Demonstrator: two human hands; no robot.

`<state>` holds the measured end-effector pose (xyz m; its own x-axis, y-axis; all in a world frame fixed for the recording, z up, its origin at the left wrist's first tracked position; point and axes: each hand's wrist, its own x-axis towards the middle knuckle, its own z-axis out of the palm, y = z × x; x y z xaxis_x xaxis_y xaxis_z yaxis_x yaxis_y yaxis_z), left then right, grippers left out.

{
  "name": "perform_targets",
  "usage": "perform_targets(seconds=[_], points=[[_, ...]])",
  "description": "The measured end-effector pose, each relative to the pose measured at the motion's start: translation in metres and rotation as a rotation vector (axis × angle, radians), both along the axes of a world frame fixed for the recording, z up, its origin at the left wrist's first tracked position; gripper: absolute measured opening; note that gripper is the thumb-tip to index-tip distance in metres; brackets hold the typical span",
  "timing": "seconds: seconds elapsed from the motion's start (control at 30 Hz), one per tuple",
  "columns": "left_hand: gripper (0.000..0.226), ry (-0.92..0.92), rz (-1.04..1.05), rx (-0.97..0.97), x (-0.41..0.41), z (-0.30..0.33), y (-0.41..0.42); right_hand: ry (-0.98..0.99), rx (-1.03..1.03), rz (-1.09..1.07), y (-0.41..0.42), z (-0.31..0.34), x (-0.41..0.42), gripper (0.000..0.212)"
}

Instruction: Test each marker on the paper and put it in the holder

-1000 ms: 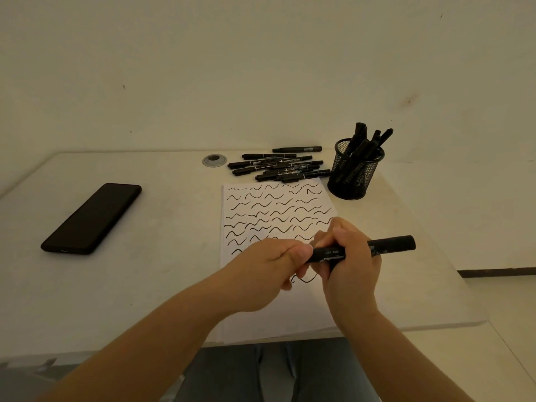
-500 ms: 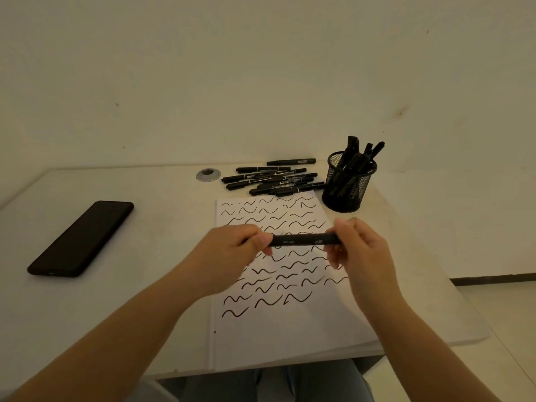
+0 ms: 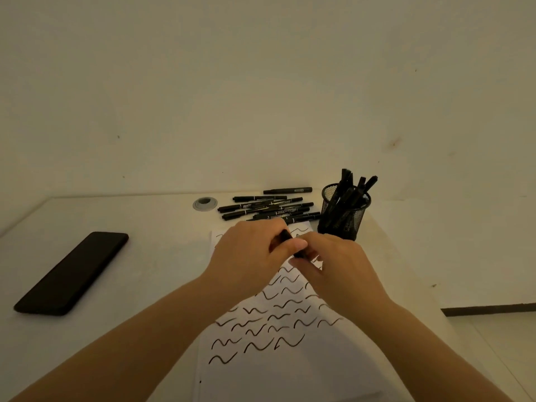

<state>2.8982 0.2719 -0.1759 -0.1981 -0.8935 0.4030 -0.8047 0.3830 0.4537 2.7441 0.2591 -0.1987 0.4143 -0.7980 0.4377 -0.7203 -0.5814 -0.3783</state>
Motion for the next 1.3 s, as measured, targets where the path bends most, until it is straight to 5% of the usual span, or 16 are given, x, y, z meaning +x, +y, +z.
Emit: perform_targets(seconds=[0.4,0.6,1.03,1.3], points=[[0.013,-0.106,0.214,0.317,0.037,0.005,-0.112,-0.778,0.004,-0.214,-0.079,0.072,-0.039,0.036],[0.029,-0.181,0.204,0.412,0.046,-0.002,-0.175,-0.621,-0.035,-0.258,-0.098,0.053,-0.043,0.065],[0.036,-0.349,0.176,0.32,0.018,-0.051,-0.258,-0.167,-0.159,-0.247,-0.126,0.004,-0.039,0.044],[0.029,-0.612,0.194,0.275,0.013,-0.065,-0.281,-0.113,-0.203,-0.283,-0.131,0.002,-0.043,0.032]])
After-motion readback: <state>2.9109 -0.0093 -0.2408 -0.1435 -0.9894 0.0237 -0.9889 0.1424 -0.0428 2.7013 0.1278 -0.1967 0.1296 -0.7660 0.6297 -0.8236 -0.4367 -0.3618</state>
